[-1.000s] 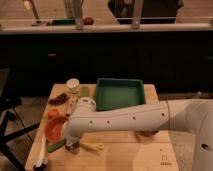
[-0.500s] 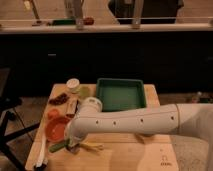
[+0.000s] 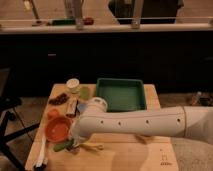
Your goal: Place pepper in metal cup
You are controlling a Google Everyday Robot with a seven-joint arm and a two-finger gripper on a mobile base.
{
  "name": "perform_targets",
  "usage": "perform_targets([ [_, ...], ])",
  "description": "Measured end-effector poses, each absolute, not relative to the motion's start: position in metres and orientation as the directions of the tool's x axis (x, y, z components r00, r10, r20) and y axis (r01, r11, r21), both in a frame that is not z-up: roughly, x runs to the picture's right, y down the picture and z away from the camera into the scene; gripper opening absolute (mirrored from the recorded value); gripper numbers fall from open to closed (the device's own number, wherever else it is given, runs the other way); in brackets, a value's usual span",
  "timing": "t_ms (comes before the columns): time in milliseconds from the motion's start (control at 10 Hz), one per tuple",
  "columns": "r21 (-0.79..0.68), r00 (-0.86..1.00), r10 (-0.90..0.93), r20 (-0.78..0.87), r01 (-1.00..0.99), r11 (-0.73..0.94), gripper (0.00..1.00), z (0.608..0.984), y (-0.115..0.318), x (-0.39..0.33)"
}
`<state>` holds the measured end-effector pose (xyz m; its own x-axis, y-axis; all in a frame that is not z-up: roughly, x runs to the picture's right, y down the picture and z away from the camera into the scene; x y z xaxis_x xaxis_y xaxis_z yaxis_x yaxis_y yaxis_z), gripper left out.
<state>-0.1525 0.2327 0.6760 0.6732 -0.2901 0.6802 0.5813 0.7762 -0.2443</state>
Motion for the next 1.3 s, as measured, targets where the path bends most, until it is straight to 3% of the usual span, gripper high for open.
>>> perform_targets([
  [600,-0.270,0.679,-0.264,0.685,0.573,0.774,0.00,0.692,0.236,-0.152],
  [700,-0.274,0.679,-0.259,0.687,0.572,0.773,0.04,0.693,0.237,-0.152],
  [1300,-0.298,0.696,-0.228,0.681,0.547,0.782,0.63,0.694,0.241,-0.145],
])
